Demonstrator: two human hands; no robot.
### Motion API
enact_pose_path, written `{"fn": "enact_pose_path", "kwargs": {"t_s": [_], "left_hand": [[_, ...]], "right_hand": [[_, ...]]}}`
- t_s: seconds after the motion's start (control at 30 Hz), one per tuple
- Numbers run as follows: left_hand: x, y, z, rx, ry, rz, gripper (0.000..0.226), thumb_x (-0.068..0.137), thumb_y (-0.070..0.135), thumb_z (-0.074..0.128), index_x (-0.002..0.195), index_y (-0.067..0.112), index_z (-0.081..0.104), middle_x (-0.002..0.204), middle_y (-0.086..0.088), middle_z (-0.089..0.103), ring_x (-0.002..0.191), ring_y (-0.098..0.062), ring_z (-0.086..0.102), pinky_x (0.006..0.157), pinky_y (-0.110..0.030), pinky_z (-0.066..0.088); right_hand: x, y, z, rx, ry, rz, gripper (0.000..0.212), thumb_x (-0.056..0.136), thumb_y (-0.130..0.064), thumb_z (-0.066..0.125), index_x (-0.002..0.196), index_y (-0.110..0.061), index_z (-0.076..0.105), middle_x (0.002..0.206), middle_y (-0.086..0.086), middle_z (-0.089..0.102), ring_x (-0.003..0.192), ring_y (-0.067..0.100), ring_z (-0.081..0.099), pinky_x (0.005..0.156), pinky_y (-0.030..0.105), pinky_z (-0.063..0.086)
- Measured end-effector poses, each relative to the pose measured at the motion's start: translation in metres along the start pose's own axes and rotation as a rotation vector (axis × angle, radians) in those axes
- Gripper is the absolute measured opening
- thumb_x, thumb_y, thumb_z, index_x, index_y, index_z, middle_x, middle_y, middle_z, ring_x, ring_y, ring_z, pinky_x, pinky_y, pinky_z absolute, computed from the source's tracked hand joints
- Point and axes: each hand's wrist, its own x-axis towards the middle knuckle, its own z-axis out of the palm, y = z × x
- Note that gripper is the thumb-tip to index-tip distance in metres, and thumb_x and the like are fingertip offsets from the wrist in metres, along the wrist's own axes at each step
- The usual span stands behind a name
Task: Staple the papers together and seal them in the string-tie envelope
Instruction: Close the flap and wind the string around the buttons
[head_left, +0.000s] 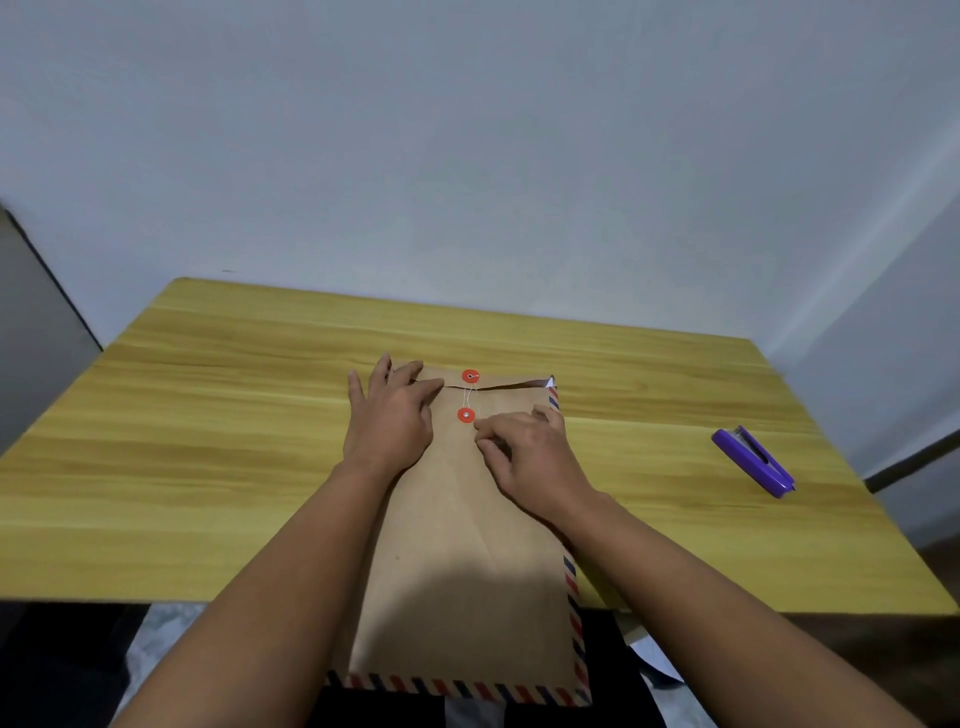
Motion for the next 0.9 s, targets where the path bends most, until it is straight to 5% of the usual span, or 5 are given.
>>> {"fn": "enact_pose_path", "kwargs": {"t_s": [0.1,0.3,0.9], "left_hand": [[0.001,0.0,0.0,-0.024,0.001,-0.007,0.047,0.098,0.018,0.048,0.139,0.036,0.059,0.158,0.004,0.043,0.156,-0.03,0.014,0.122,-0.067,0.004],[0.002,0.0,0.0,-0.041,0.003,-0.02,0.046,0.099,0.018,0.048,0.14,0.035,0.059,0.158,0.004,0.043,0.157,-0.029,0.014,0.123,-0.066,0.003],[0.0,-0.002,-0.004,-0.076,-0.005,0.012,0.049,0.095,0.007,0.046,0.142,0.019,0.051,0.157,0.002,0.044,0.157,-0.031,0.017,0.124,-0.062,0.008]], "right_hand": [[0.001,-0.008,0.009,0.042,0.021,0.093,0.007,0.098,-0.028,0.064,0.098,-0.028,0.071,0.101,-0.014,0.075,0.105,0.006,0.063,0.119,0.046,0.015],[0.003,-0.009,0.01,0.095,0.051,0.12,0.011,0.094,-0.027,0.073,0.101,-0.029,0.081,0.106,-0.013,0.078,0.109,0.004,0.066,0.118,0.044,0.015],[0.074,-0.022,0.007,-0.063,-0.141,-0.094,0.015,0.096,-0.023,0.067,0.097,-0.023,0.082,0.086,-0.006,0.08,0.081,0.022,0.068,0.1,0.046,0.041]]}}
